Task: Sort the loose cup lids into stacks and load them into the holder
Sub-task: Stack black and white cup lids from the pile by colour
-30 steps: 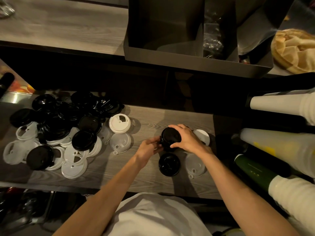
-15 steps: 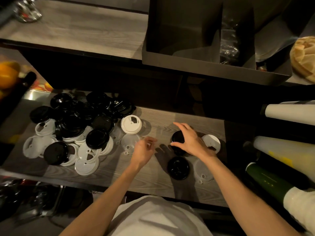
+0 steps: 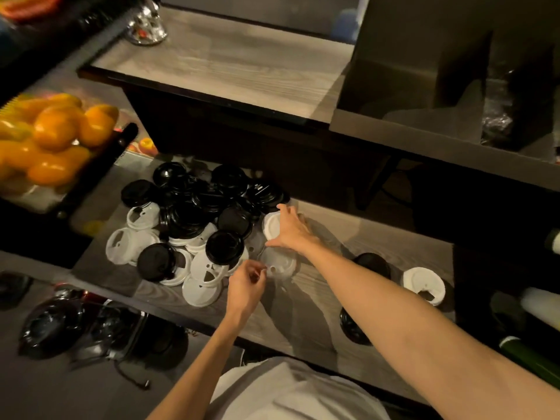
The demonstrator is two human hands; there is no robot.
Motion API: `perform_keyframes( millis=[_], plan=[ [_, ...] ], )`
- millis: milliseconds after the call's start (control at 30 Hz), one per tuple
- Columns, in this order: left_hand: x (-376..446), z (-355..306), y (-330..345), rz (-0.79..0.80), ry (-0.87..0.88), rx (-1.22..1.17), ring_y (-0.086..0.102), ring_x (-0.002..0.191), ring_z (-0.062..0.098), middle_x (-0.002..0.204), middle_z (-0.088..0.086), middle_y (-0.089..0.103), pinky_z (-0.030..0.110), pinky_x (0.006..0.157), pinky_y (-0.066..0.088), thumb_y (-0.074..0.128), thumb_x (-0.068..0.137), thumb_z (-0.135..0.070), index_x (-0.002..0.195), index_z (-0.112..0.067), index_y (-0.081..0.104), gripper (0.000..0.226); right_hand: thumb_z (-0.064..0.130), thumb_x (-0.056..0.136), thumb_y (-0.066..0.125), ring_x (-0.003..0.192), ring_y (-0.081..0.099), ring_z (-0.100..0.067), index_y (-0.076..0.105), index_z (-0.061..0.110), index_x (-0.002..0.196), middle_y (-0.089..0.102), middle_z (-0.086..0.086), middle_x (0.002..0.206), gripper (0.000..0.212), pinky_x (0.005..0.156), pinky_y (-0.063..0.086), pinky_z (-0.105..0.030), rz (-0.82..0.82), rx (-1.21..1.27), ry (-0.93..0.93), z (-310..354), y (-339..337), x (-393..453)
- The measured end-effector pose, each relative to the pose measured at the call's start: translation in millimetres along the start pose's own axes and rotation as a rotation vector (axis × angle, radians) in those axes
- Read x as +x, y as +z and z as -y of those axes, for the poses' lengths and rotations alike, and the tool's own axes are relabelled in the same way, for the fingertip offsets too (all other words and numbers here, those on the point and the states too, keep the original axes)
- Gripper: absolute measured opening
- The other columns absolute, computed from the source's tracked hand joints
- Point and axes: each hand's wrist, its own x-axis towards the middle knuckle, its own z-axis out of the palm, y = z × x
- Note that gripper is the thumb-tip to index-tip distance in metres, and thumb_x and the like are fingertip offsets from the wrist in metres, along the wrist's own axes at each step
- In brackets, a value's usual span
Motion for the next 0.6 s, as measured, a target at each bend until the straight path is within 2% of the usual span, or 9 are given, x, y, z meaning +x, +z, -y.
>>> perform_keyframes(
  millis=[100,233,367,600],
  plan=[
    [2,2,-7,0.003,-0.015,-0.016,0.069,0.075,0.017,0.078,-0.002,0.068,0.024,0.066,0.054,0.069,0.094,-0.013,0.093,-0.019,0.066,0.007,0.034,0.070,0.094,0.139,0.042,-0.038,0.034,0.015,0.143,0.044,-0.013,0.150,0.096,0.113,0.039,-0.050,-0.094,0.000,0.045,0,11,6],
    [5,6,-11,0.018,-0.034,-0.063,0.071,0.075,0.019,0.081,-0.001,0.071,0.038,0.069,0.061,0.068,0.095,-0.015,0.088,-0.028,0.063,0.015,0.039,0.071,0.092,0.133,0.046,-0.034,0.037,0.014,0.137,0.053,-0.013,0.142,0.089,0.107,0.042,-0.046,-0.177,-0.056,0.051,-6,18,7],
    [7,2,-10,0.033,-0.044,-0.093,0.070,0.077,0.019,0.082,-0.002,0.070,0.038,0.072,0.059,0.066,0.097,-0.017,0.093,-0.022,0.065,0.006,0.040,0.070,0.092,0.132,0.045,-0.033,0.039,0.016,0.138,0.050,-0.010,0.142,0.089,0.108,0.041,-0.045,-0.197,-0.078,0.048,-11,18,8],
    [4,-5,-9,0.100,-0.072,-0.191,0.071,0.079,0.025,0.089,0.008,0.071,0.048,0.075,0.061,0.063,0.099,-0.016,0.097,-0.018,0.066,0.004,0.050,0.070,0.090,0.133,0.043,-0.030,0.041,0.014,0.141,0.046,-0.005,0.145,0.094,0.109,0.042,-0.044,-0.202,-0.137,0.079,-17,18,10]
  ],
)
